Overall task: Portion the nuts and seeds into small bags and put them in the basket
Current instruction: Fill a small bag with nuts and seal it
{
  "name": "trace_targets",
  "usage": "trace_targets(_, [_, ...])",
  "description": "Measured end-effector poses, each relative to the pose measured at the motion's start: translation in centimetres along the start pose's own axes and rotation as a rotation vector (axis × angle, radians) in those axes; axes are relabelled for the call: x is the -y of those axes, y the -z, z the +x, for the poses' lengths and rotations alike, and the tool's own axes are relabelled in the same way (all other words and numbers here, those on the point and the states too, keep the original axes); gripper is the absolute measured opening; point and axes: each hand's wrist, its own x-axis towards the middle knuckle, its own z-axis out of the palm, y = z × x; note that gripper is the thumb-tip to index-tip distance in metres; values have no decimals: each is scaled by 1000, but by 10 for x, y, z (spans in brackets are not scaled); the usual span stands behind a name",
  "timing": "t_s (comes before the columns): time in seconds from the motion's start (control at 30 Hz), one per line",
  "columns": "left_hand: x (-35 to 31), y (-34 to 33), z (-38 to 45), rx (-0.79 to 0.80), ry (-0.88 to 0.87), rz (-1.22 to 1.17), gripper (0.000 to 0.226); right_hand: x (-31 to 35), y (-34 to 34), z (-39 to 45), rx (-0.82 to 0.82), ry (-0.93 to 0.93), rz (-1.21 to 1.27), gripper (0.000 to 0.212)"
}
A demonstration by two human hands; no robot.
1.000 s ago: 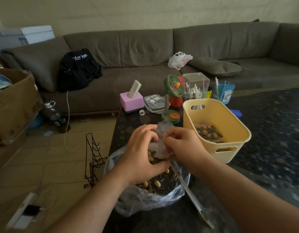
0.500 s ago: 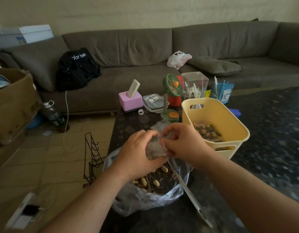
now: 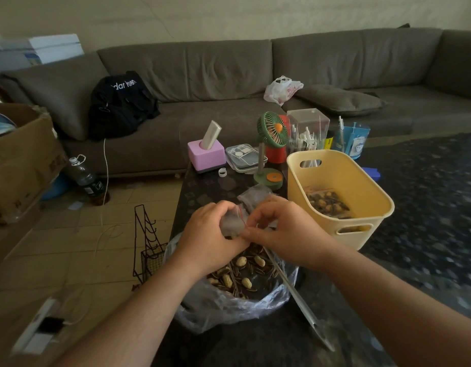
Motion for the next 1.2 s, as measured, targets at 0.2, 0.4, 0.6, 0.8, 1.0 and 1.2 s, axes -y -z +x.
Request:
trace_targets(0.2, [-1, 10, -5, 206, 209, -19, 37, -17, 5, -15, 229, -20, -217, 7])
trace_targets(0.4, [-4, 19, -14, 555, 292, 229, 28, -65, -6, -36, 464, 102, -627, 51])
trace_targets(0.6, [5, 14, -11, 380, 274, 321, 21, -73, -4, -32, 219, 265, -577, 28])
trace_targets(0.8, [19, 0, -5, 241, 242, 272, 19, -40, 5, -25, -123, 125, -361, 18])
trace_targets(1.0, [32, -10, 5, 169, 307, 267, 8, -22, 0, -15, -38, -26, -220, 25])
trace_targets(1.2, [41, -11, 15, 158, 433, 212, 16, -27, -14, -10, -50, -28, -261, 20])
